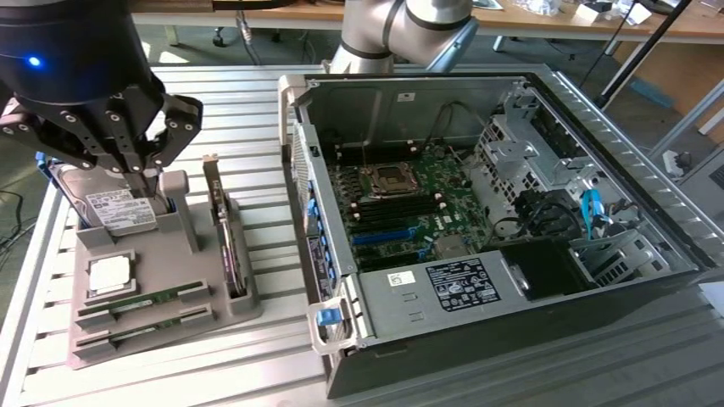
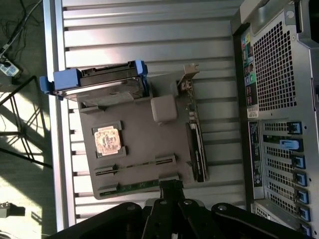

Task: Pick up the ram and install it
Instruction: 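Reach for the ram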

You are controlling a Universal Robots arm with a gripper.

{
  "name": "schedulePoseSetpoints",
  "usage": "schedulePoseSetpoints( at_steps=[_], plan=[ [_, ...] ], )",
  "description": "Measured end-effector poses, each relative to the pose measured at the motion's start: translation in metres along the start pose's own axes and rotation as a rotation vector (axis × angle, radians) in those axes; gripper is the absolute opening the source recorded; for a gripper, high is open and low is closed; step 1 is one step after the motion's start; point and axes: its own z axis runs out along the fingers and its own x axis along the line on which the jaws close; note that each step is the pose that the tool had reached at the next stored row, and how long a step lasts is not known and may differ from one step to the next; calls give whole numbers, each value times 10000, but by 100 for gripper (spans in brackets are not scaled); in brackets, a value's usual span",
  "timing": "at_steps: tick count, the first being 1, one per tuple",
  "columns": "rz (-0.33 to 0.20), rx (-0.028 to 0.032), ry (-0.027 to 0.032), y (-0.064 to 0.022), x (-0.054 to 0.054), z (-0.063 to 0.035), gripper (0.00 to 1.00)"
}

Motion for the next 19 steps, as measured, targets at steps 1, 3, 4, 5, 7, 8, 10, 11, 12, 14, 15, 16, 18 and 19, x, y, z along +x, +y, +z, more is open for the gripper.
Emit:
schedulePoseSetpoints(
  at_steps=[1,3,4,5,7,8,10,11,12,14,15,16,18,19],
  plan=[
    [0,1,0,-19,-2,-1,11],
    [0,0,0,-54,-4,-2,11],
    [0,1,0,-75,-6,-4,11],
    [0,1,1,-91,-7,-4,11],
    [0,0,1,-126,-10,-6,11],
    [-1,1,0,-161,-12,-7,11],
    [-1,1,0,-197,-15,-9,11],
    [-1,-1,-1,-220,-17,-9,11],
    [-1,1,1,-243,-19,-11,11],
    [0,0,0,-281,-21,-12,11],
    [0,0,0,-298,-23,-13,11],
    [0,0,0,-319,-24,-14,11],
    [0,0,0,-357,-27,-15,11],
    [-1,0,0,-374,-28,-16,11]
  ],
)
